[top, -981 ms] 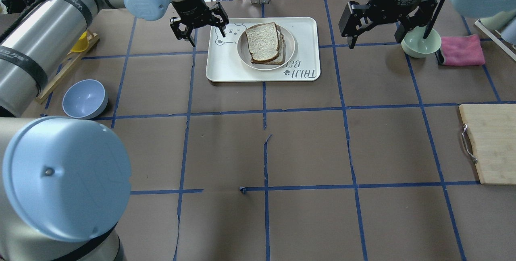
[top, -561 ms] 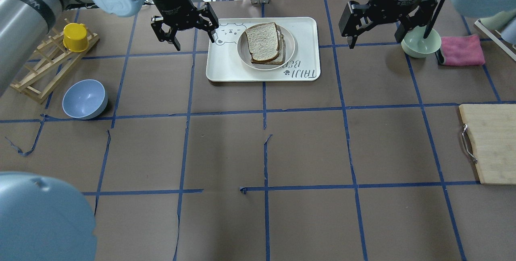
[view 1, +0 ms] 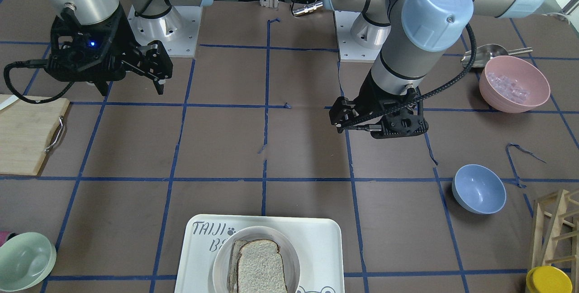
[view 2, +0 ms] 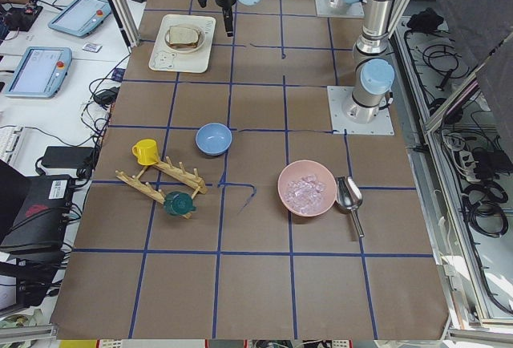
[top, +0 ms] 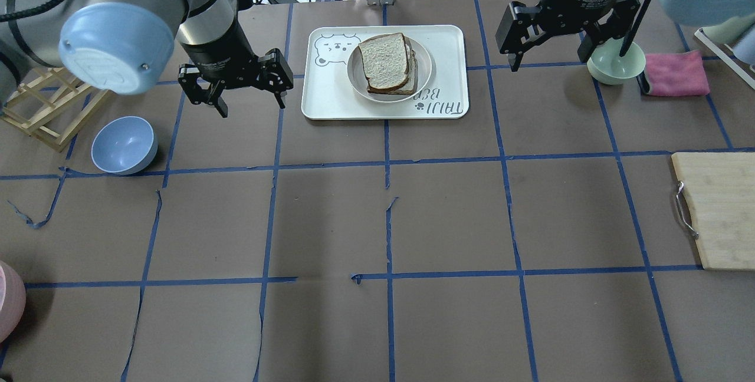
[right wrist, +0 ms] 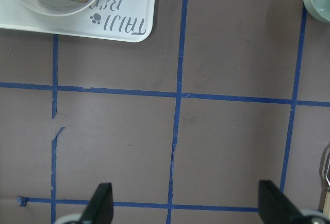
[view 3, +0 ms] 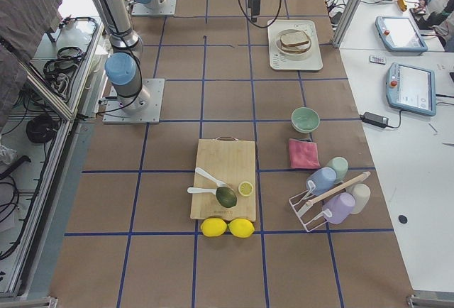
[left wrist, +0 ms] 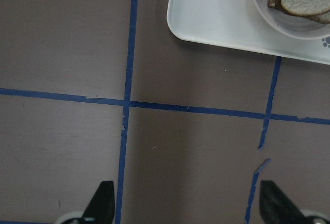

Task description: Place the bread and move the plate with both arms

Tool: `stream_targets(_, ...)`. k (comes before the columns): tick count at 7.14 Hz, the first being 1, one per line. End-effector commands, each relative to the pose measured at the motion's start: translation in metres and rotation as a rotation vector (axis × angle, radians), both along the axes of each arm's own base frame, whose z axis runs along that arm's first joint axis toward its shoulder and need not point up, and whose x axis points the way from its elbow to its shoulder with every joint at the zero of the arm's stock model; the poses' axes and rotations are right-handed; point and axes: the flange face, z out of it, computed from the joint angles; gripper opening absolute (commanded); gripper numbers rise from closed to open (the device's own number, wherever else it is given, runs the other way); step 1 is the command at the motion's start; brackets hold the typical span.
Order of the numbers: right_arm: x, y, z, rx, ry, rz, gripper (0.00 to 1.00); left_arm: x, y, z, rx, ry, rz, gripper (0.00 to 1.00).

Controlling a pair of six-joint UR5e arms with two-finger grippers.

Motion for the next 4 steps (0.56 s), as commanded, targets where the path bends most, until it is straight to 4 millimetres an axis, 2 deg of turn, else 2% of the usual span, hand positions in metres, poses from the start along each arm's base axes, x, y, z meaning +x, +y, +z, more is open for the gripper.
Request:
stream_targets(1,0.0,0.0,0.001,-0.002,0.001,0.0,1.0,0.008,0.044,0.0,-0.043,-0.039,0.0,1.0)
stream_targets(4,0.0,0.0,0.001,-0.006,0.002,0.0,1.0,0.013,0.078,0.025,0.019,-0.025,-0.042,1.0)
